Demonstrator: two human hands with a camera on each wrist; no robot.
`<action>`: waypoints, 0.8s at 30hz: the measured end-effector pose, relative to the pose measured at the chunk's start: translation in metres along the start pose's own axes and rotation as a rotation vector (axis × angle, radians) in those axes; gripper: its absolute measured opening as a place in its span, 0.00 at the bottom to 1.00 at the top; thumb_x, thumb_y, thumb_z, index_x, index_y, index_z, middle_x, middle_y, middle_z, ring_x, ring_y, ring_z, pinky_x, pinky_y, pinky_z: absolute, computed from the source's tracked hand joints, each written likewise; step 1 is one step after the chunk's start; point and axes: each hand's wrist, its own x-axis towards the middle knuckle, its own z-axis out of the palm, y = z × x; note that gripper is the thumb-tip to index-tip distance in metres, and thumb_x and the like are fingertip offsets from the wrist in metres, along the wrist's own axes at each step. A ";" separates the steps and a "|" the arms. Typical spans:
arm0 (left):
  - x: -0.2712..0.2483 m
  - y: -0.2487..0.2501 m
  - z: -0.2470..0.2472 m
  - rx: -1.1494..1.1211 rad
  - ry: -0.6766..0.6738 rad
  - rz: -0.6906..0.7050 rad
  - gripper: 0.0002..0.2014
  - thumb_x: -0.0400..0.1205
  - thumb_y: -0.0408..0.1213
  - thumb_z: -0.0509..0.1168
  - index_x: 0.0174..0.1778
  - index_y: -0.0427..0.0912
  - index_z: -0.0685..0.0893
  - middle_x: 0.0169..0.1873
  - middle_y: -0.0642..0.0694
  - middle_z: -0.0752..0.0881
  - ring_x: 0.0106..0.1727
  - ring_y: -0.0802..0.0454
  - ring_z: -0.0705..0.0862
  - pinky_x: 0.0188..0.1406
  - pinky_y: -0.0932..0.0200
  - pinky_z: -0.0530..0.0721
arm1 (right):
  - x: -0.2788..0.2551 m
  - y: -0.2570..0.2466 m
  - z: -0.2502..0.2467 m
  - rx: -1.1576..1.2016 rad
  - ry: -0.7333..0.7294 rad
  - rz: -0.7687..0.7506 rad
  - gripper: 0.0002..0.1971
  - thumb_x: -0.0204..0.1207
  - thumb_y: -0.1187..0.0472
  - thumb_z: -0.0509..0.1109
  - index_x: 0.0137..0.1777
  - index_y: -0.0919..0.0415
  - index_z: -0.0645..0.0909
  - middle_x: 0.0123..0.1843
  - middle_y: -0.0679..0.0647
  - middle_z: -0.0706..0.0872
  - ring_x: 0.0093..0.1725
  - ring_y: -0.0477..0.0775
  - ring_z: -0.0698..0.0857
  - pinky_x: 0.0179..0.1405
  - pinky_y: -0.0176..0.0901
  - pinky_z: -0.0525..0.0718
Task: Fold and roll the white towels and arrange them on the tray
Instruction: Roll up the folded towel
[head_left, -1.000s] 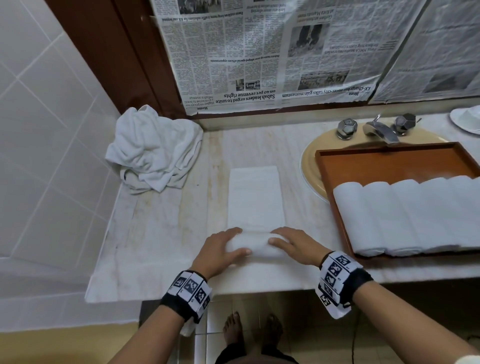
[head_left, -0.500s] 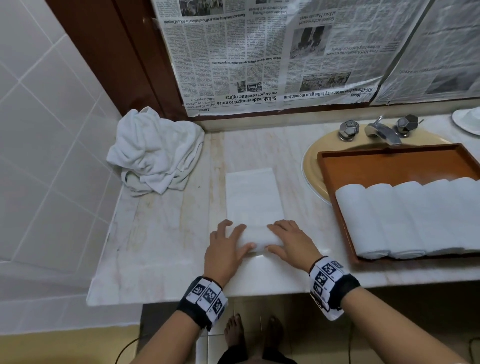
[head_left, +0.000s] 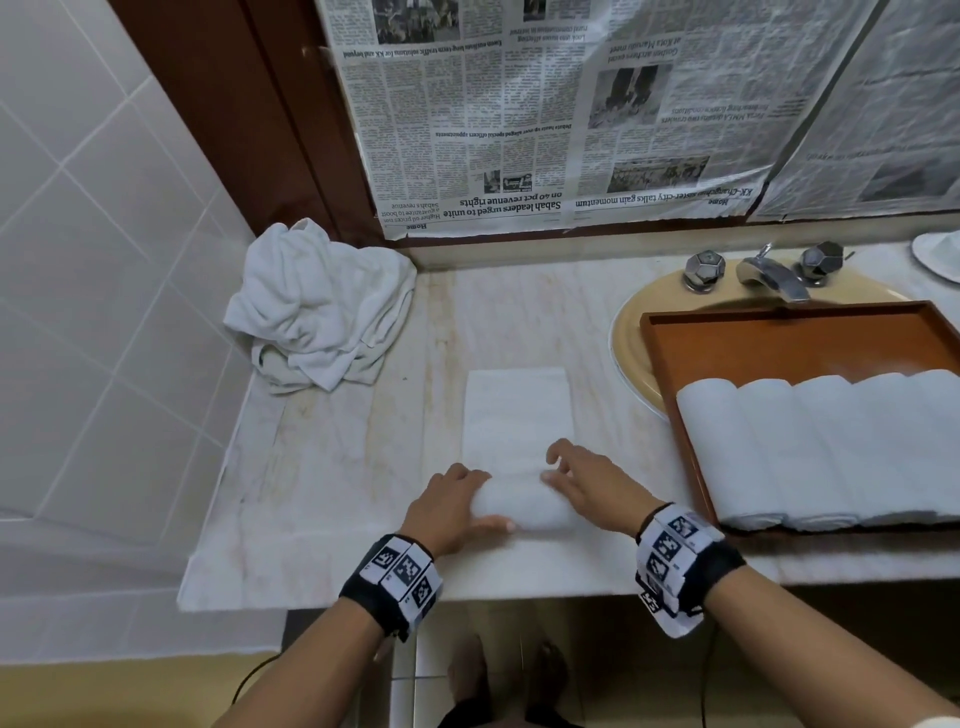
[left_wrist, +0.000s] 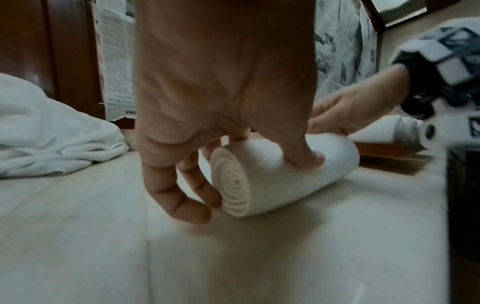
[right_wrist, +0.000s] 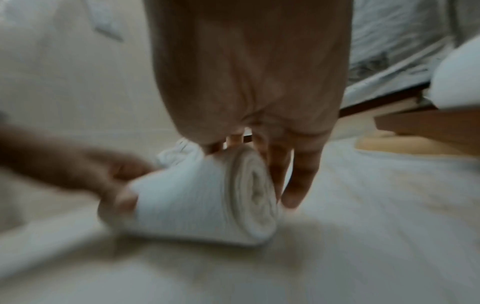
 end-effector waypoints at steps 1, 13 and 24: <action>0.003 0.001 -0.003 -0.024 -0.032 -0.003 0.41 0.71 0.74 0.68 0.75 0.55 0.75 0.65 0.50 0.74 0.67 0.48 0.75 0.66 0.46 0.78 | -0.002 0.000 0.006 -0.173 0.150 -0.084 0.12 0.87 0.47 0.58 0.57 0.54 0.75 0.51 0.54 0.82 0.41 0.59 0.83 0.40 0.52 0.82; 0.004 0.003 0.007 0.005 0.120 -0.034 0.42 0.70 0.77 0.64 0.77 0.60 0.68 0.72 0.53 0.69 0.70 0.46 0.72 0.63 0.44 0.78 | 0.002 -0.001 0.020 -0.241 -0.048 -0.126 0.34 0.76 0.36 0.68 0.76 0.54 0.72 0.70 0.51 0.77 0.68 0.57 0.75 0.65 0.50 0.74; 0.021 -0.002 -0.014 -0.145 0.082 0.072 0.35 0.69 0.60 0.78 0.72 0.57 0.80 0.64 0.53 0.79 0.66 0.53 0.78 0.66 0.56 0.75 | 0.000 -0.003 0.018 -0.171 0.099 -0.092 0.35 0.77 0.37 0.68 0.78 0.57 0.70 0.75 0.55 0.74 0.74 0.59 0.72 0.69 0.51 0.75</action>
